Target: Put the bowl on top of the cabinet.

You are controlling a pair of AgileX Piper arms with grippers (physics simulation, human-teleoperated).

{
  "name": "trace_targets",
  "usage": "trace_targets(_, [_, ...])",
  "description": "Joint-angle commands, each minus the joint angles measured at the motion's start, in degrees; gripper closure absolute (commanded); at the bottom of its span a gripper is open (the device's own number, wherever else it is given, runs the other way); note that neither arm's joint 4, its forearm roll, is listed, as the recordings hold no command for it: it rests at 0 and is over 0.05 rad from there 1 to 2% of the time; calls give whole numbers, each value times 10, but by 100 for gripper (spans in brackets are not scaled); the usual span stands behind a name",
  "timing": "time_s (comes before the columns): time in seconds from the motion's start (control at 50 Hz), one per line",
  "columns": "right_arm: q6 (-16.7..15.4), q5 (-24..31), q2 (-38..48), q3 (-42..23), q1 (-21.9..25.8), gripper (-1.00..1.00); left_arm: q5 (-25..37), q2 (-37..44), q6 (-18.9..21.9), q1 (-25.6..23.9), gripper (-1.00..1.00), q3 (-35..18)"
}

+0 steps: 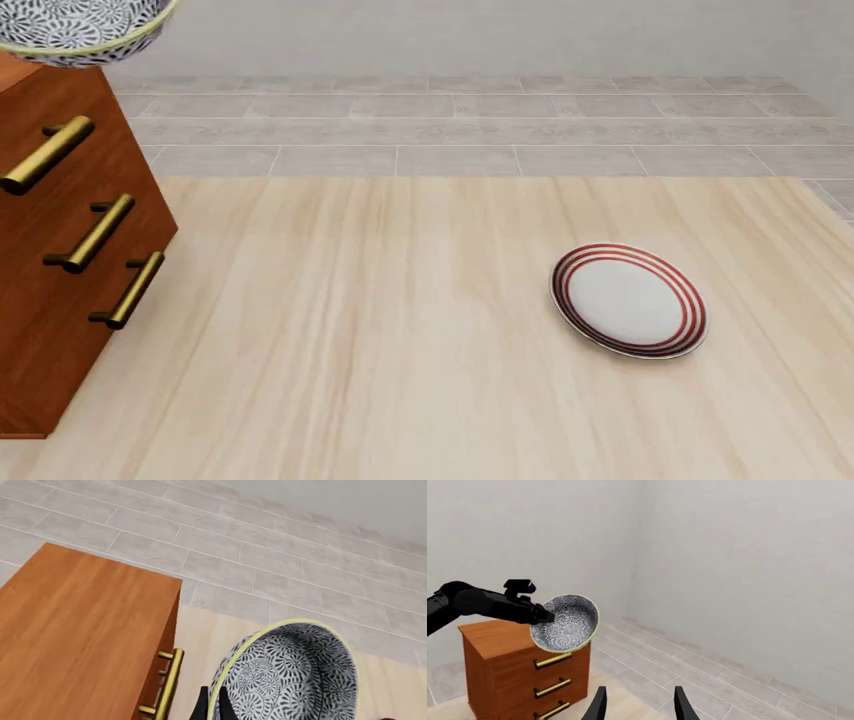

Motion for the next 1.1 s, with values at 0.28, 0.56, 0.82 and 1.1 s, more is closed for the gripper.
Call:
trace_targets(0.28, [-1,-5,4,4,5,-100,9,-51,1,116,100,9])
trace_targets(0.56, [-2,-8,9,6,6,-100,0,-57,-11,141,100,23])
trace_targets(0.82, [-3,-5,4,6,2,-100,-10,-60,-26,168,100,36])
trace_targets(1.1, [-2,-4,4,8,2,-100,-9,-56,-17,205,100,22])
